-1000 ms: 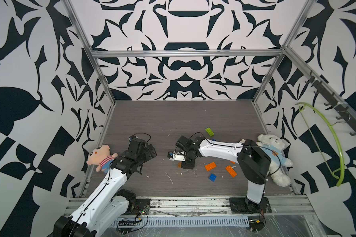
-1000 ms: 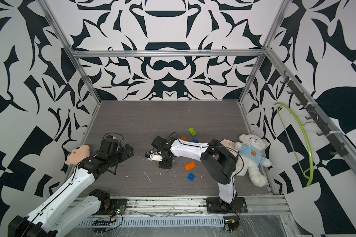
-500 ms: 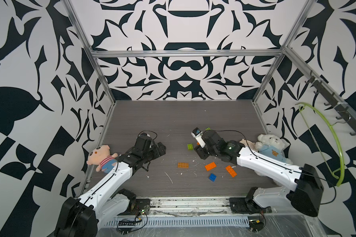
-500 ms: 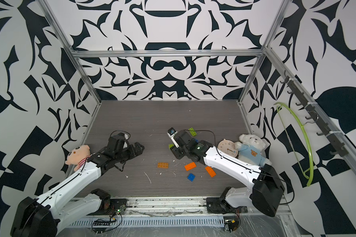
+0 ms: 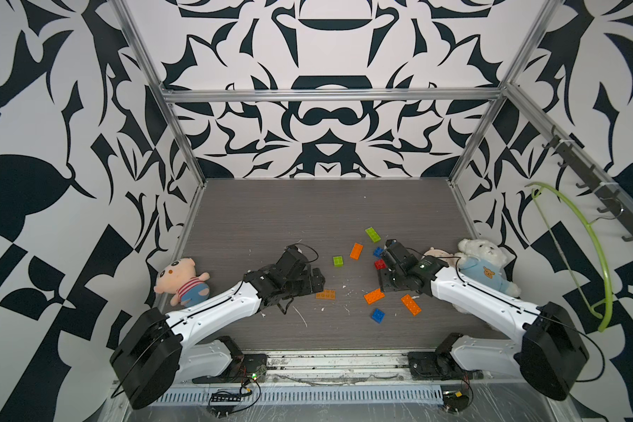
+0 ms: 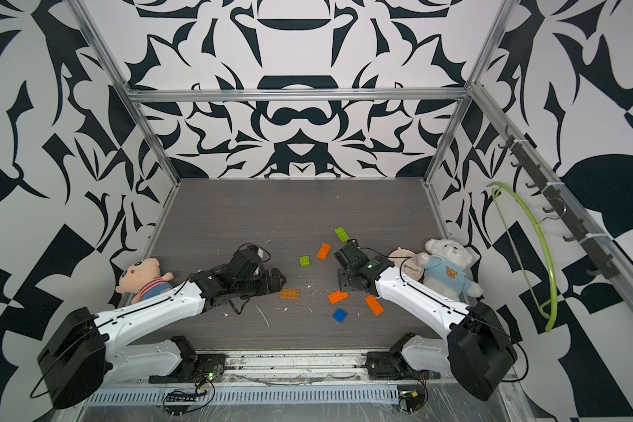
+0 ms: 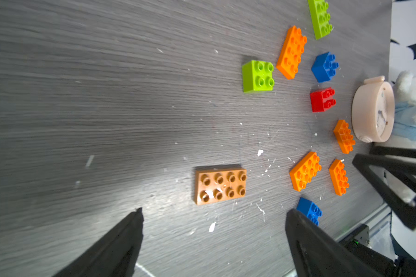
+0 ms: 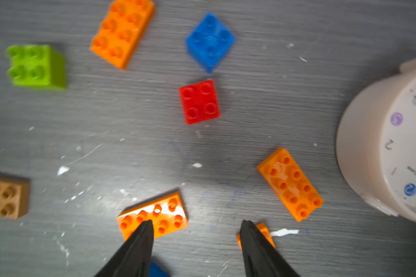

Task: Assemble the number 5 with lego
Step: Pick up the lego brick from the center of the board.

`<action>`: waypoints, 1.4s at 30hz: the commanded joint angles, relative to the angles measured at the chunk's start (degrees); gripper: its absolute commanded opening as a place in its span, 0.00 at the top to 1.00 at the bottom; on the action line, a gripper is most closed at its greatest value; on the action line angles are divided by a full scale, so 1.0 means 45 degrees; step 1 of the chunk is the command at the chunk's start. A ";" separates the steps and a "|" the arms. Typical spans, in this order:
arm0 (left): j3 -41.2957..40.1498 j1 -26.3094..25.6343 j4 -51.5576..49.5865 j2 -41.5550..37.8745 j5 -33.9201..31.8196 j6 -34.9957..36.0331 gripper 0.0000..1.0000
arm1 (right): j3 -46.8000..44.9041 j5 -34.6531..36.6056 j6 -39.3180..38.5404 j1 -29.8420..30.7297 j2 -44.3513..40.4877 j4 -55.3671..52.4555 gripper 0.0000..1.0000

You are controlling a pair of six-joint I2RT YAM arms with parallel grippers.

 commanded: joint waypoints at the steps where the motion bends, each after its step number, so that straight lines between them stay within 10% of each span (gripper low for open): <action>1: 0.0828 -0.0337 0.0061 0.0748 -0.0623 -0.0103 0.01 | 0.0490 -0.0923 0.0373 -0.0187 0.0352 0.0567 0.40; 10: 0.1203 -0.0449 -0.0517 0.0727 -0.2126 -0.0589 0.01 | 0.2461 -0.2968 0.0408 -0.0059 0.2741 0.1507 0.48; 26: -0.0158 -0.0410 -0.0979 -0.1606 -0.4484 -0.1396 0.01 | 0.8273 -0.0602 0.1636 0.2318 0.8288 -0.0329 0.47; 42: -0.0419 -0.0371 -0.1056 -0.1935 -0.4469 -0.1210 0.01 | 0.9539 0.0103 0.1767 0.2284 0.9695 -0.0884 0.45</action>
